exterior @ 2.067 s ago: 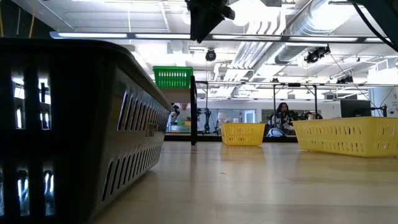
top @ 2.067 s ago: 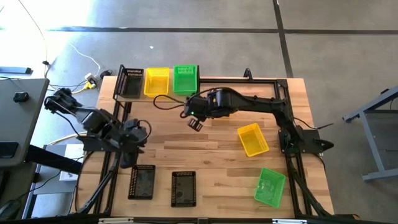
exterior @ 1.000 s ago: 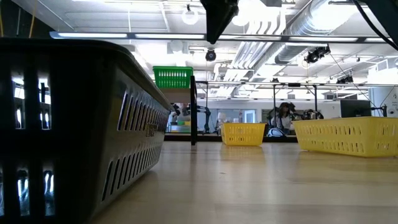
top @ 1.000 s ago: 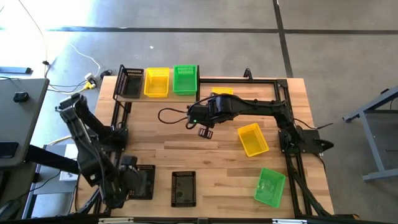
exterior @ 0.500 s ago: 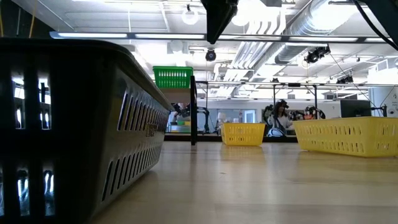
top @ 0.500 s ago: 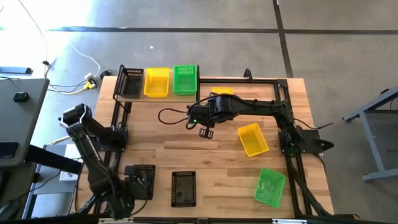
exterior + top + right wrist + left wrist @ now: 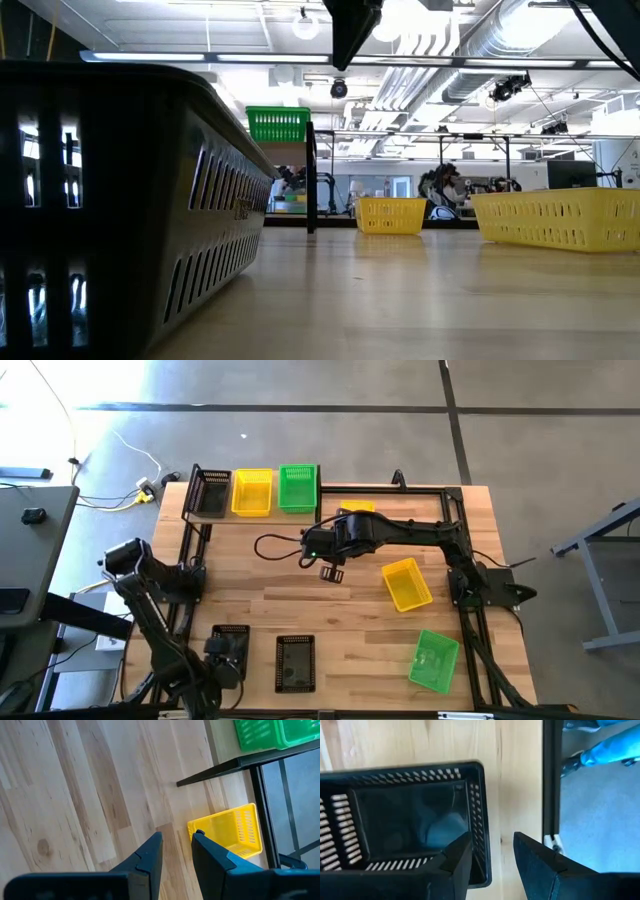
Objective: Stack baskets on shelf by color
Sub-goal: Stack the left black bin on top of the black bin
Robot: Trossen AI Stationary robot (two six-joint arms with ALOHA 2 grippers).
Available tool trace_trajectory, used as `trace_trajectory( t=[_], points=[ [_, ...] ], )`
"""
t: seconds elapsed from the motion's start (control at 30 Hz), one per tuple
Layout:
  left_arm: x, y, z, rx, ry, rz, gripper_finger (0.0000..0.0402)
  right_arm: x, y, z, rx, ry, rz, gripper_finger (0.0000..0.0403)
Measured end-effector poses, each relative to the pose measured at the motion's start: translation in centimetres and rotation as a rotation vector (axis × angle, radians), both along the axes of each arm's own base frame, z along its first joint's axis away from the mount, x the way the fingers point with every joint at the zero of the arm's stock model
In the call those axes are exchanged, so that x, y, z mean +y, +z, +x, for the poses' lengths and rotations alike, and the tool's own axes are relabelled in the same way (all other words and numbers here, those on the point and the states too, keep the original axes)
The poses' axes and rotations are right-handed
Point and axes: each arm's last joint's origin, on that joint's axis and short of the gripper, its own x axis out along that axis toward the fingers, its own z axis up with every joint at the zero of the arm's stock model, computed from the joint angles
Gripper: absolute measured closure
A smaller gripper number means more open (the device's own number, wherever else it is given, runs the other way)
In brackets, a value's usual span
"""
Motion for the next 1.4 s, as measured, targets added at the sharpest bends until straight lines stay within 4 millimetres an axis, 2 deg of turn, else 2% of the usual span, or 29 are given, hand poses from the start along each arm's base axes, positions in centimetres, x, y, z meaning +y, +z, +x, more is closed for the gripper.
trace_trajectory(
  t=[0.57, 0.7, 0.97, 1.17, 1.4],
  points=[
    [-1.5, -4.6, 0.5, 0.113, 0.036, 0.094, 0.0268, 0.0, 0.0, 0.0, 0.001, 0.003, -0.001, 0.0313],
    [-1.6, -5.4, 0.5, 0.136, 0.042, 0.105, 0.0283, 0.0, 0.0, 0.0, 0.003, 0.006, -0.002, 0.0313],
    [-1.6, -5.4, 0.6, 0.133, 0.055, 0.108, 0.0392, 0.0, 0.0, 0.0, 0.012, 0.03, -0.009, 0.0313],
    [-1.6, -5.1, 0.5, 0.126, 0.055, 0.101, 0.0394, 0.0, 0.0, 0.0, 0.027, 0.06, -0.018, 0.0313],
    [-0.6, -2.2, 0.2, 0.032, 0.07, 0.074, 0.0399, -0.3, 0.0, -0.1, 0.048, 0.09, -0.028, 0.0313]
  ],
)
